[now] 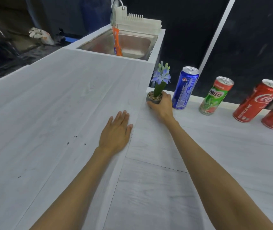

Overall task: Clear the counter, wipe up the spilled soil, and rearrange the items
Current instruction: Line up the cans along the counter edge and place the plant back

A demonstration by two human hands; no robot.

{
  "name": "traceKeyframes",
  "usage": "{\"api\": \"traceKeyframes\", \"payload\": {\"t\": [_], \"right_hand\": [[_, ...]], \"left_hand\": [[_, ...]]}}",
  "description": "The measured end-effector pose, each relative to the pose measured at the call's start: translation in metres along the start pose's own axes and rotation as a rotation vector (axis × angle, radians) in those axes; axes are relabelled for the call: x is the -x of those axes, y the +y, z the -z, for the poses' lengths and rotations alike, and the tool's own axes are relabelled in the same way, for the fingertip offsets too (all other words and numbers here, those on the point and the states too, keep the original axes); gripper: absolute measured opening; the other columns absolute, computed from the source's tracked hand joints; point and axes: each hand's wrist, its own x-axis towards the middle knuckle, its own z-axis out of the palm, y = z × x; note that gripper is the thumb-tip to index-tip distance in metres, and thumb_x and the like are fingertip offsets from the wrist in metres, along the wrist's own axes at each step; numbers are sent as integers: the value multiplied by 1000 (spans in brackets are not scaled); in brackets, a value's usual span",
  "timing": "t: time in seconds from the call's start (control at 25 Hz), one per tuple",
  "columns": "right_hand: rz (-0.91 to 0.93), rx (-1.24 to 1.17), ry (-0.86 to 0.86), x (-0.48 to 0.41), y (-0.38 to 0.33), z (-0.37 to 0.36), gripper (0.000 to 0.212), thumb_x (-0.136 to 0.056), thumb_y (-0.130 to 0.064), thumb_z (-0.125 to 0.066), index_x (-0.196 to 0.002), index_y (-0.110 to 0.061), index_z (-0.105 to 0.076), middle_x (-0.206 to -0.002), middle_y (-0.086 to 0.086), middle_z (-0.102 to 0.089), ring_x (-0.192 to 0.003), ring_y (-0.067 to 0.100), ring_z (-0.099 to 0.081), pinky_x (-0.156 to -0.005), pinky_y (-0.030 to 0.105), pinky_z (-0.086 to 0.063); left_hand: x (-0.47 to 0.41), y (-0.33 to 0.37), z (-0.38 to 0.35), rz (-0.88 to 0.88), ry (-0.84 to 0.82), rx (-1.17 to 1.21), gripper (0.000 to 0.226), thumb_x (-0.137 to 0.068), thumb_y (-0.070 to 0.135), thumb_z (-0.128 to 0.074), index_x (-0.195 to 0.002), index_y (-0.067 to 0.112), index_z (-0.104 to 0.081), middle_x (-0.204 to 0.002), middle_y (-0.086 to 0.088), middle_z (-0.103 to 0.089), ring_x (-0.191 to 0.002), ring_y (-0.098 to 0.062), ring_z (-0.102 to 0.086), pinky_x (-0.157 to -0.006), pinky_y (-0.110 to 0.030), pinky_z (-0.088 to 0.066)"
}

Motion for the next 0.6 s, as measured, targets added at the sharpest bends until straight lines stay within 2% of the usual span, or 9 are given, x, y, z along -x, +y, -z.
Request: {"api": "traceKeyframes", "payload": {"t": [0.2,0.4,0.48,0.6], "right_hand": [[16,-48,-11,-5,4,-6,71,-83,-22,-67,-141,-8,-30,-143,12,-34,-130,24,-41,-105,26,-35],[-54,-105,-51,2,7,-1,95,-79,-25,-72,-149,-9,-10,-154,10,-23,-142,24,-25,-112,33,-29],[-128,-88,-36,12,8,5,94,-81,-23,-70,-149,-5,-9,-156,11,-19,-145,26,-19,-115,36,-25],[-179,-118,-19,46,5,6,77,-88,-20,-62,-148,-5,-17,-156,10,-22,-143,24,-23,-115,34,-25]], "left_hand": [[-1,1,1,15,-4,-3,53,-99,35,-15,-148,14,-9,-158,2,-6,-146,-11,-2,-118,-30,-1],[0,0,4,19,-50,17,53,-99,35,-15,-148,15,-8,-158,3,-5,-146,-9,-1,-119,-29,1],[0,0,9,3,-74,101,52,-100,34,-16,-147,14,-12,-158,2,-9,-146,-9,-3,-119,-29,-1],[18,-3,22,-8,-58,289,48,-100,30,-20,-146,15,-22,-156,3,-19,-145,-7,-7,-118,-24,-1]]}}
